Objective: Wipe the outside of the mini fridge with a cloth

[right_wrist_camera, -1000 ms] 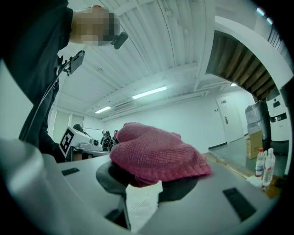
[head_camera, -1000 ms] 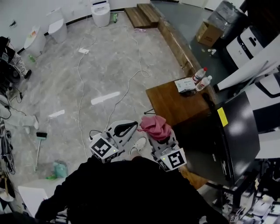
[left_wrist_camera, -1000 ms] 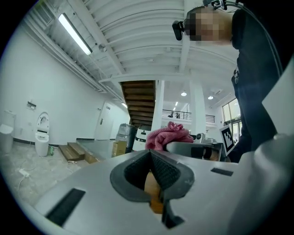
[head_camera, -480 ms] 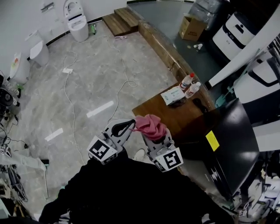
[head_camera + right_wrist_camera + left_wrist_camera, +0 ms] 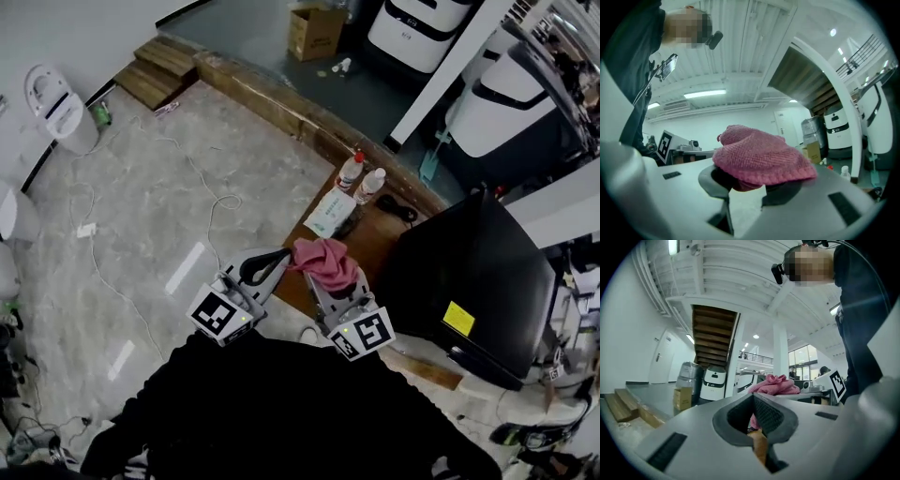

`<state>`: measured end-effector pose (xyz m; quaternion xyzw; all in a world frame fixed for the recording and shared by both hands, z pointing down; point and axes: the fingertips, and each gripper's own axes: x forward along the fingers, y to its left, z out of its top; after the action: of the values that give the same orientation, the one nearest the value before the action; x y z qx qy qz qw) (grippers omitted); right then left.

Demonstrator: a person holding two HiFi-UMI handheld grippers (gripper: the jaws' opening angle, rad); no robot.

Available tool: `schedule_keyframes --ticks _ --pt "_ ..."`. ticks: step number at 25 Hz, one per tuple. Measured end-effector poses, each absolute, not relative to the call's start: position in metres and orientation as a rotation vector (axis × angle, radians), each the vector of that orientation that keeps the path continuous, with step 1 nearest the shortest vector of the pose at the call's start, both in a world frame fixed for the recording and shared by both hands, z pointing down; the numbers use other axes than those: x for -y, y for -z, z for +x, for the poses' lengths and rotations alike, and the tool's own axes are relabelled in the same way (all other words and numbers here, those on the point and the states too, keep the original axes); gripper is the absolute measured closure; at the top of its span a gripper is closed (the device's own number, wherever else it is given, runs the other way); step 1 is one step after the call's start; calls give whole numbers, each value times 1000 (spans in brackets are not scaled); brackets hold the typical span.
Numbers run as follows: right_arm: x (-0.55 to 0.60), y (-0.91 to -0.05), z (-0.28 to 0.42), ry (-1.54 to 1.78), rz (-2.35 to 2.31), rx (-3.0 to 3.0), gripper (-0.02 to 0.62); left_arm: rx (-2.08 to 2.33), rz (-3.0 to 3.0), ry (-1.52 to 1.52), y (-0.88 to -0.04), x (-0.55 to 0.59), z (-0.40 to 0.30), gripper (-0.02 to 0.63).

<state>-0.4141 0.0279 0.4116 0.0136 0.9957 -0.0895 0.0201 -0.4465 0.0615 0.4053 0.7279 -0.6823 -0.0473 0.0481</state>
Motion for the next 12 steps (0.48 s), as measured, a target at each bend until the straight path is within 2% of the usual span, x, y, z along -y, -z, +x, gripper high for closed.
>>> schedule_keyframes --ticks 7,12 --pt "57 -408 -459 425 -536 -2955 466 1692 2546 105 -400 18 -506 600" --pt "129 -408 -435 566 -939 -2676 466 1460 2704 109 -397 69 -509 600"
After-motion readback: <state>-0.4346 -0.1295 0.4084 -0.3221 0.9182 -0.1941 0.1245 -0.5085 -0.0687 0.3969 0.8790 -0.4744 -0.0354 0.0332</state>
